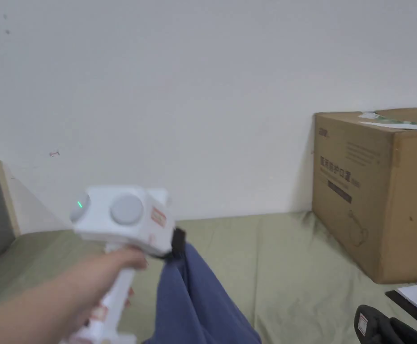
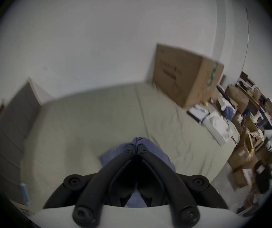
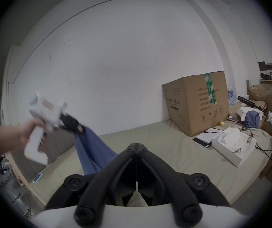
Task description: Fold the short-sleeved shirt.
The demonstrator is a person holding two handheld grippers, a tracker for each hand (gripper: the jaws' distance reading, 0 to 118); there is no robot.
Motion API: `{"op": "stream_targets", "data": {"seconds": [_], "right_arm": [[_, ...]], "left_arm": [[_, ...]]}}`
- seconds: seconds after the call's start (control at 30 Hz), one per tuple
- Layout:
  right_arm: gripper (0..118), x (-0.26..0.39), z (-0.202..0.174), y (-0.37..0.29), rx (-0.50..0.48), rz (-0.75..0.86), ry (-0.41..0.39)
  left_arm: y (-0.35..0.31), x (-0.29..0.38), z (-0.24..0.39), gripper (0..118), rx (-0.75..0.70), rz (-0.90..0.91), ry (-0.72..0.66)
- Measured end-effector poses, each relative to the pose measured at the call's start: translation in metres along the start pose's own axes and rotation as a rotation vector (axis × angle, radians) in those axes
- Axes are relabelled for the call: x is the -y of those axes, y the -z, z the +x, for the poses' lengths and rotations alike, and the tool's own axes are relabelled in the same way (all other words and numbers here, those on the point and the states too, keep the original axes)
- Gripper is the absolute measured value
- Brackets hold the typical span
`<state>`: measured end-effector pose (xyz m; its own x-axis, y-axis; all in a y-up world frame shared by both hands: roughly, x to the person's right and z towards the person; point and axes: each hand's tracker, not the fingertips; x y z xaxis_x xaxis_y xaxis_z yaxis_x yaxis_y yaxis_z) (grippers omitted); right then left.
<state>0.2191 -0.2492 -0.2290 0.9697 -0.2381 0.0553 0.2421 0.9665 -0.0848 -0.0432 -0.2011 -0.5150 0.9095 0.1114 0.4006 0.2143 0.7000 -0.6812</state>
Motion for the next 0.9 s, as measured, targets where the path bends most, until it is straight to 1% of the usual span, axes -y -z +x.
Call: {"op": "stream_targets", "data": {"seconds": [0.07, 0.17, 0.27, 0.33, 0.37, 0.4, 0.43, 0.47, 0.5, 0.53, 0.57, 0.63, 0.7, 0.73, 0.8, 0.87, 0.9], "right_arm": [[0, 0.007, 0.008, 0.001, 0.022, -0.027, 0.008], [0, 0.018, 0.02, 0.002, 0.048, -0.093, -0.03], [0, 0.028, 0.03, 0.003, 0.083, -0.139, -0.114], [0, 0.034, 0.036, 0.006, 0.084, -0.167, -0.127], [0, 0.036, 0.038, 0.008, 0.084, -0.177, -0.123], [0, 0.039, 0.04, 0.01, 0.086, -0.188, -0.121], [0, 0.041, 0.041, 0.012, 0.091, -0.199, -0.116], [0, 0.042, 0.042, 0.014, 0.094, -0.208, -0.11], [0, 0.042, 0.042, 0.016, 0.093, -0.217, -0.102], [0, 0.042, 0.042, 0.018, 0.087, -0.22, -0.096], [0, 0.039, 0.04, 0.019, 0.081, -0.22, -0.093], [0, 0.034, 0.038, 0.019, 0.06, -0.208, -0.09], [0, 0.029, 0.034, 0.018, 0.042, -0.174, -0.102], [0, 0.026, 0.031, 0.017, 0.036, -0.152, -0.113], [0, 0.023, 0.026, 0.015, 0.027, -0.108, -0.128], [0, 0.024, 0.022, 0.01, 0.0, -0.021, -0.118], [0, 0.027, 0.02, 0.008, -0.014, 0.023, -0.111]], "left_arm": [[0.066, 0.037, 0.011, 0, 0.092, -0.116, -0.088], [0.146, 0.093, 0.021, 0, 0.095, -0.239, -0.134], [0.194, 0.139, 0.032, 0, 0.076, -0.362, -0.125], [0.205, 0.154, 0.032, 1, 0.082, -0.357, -0.127], [0.207, 0.156, 0.031, 8, 0.091, -0.346, -0.157], [0.204, 0.158, 0.031, 22, 0.115, -0.335, -0.199], [0.201, 0.153, 0.027, 50, 0.126, -0.324, -0.237], [0.195, 0.147, 0.021, 72, 0.141, -0.313, -0.274], [0.187, 0.138, 0.015, 91, 0.17, -0.307, -0.302], [0.172, 0.131, 0.011, 106, 0.188, -0.273, -0.311], [0.159, 0.121, 0.006, 107, 0.195, -0.231, -0.306], [0.12, 0.099, -0.004, 107, 0.156, -0.136, -0.26], [0.071, 0.087, -0.011, 107, 0.158, 0.001, -0.221], [0.039, 0.088, -0.013, 107, 0.145, 0.104, -0.2], [-0.013, 0.103, -0.011, 106, 0.073, 0.296, -0.151], [-0.06, 0.136, -0.007, 106, 0.039, 0.497, -0.121], [-0.076, 0.156, -0.003, 105, 0.006, 0.592, -0.128]]}}
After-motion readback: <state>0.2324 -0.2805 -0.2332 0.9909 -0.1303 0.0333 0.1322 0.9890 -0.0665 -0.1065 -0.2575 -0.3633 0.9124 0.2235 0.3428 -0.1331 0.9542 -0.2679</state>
